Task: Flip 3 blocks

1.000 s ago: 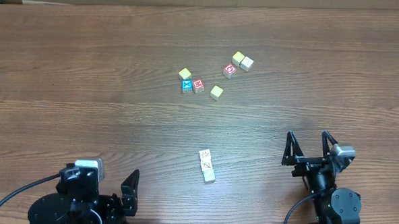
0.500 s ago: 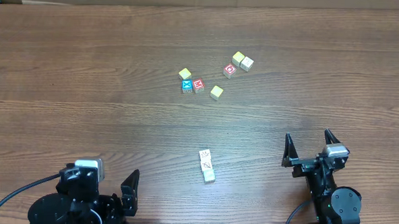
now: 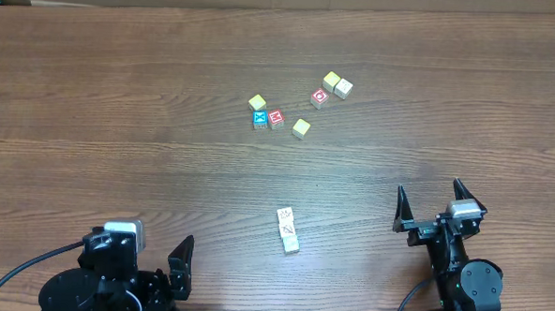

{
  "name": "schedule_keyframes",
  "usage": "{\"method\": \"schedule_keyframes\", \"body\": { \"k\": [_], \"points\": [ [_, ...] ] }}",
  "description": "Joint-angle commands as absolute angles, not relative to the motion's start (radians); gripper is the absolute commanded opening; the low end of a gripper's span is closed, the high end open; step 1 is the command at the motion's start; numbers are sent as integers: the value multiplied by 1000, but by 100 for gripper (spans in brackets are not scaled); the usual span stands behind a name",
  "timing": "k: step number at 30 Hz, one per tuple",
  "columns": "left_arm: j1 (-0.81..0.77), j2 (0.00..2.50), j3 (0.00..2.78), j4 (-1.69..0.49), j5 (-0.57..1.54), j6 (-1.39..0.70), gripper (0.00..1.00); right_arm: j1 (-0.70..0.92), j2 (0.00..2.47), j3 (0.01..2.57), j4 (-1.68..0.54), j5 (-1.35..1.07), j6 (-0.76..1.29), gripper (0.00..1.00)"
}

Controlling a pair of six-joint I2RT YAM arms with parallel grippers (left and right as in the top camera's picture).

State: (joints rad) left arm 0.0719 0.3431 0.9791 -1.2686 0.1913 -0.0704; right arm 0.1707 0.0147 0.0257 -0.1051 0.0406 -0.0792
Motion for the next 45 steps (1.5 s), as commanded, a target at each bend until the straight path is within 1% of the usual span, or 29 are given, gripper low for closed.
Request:
{"method": "schedule_keyframes", "body": {
  "k": [1,24,30,32,38,45],
  "points": [
    [71,339,990,-1268,203,-52,100,168,4,17,-98,50,-87,100],
    [71,339,990,-1268,203,-52,100,168,4,17,-98,50,-87,100],
    [62,339,990,-1246,157,-44,100,168,4,17,-98,50,-87,100],
    [41,339,974,-1186,157,-34,100,168,4,17,-98,50,-87,100],
    [-95,277,813,-845,154,31,100,168,4,17,-98,50,-87,100],
    [-125,128,456,-429,200,20,100,168,4,17,-98,50,-87,100]
  ]
}}
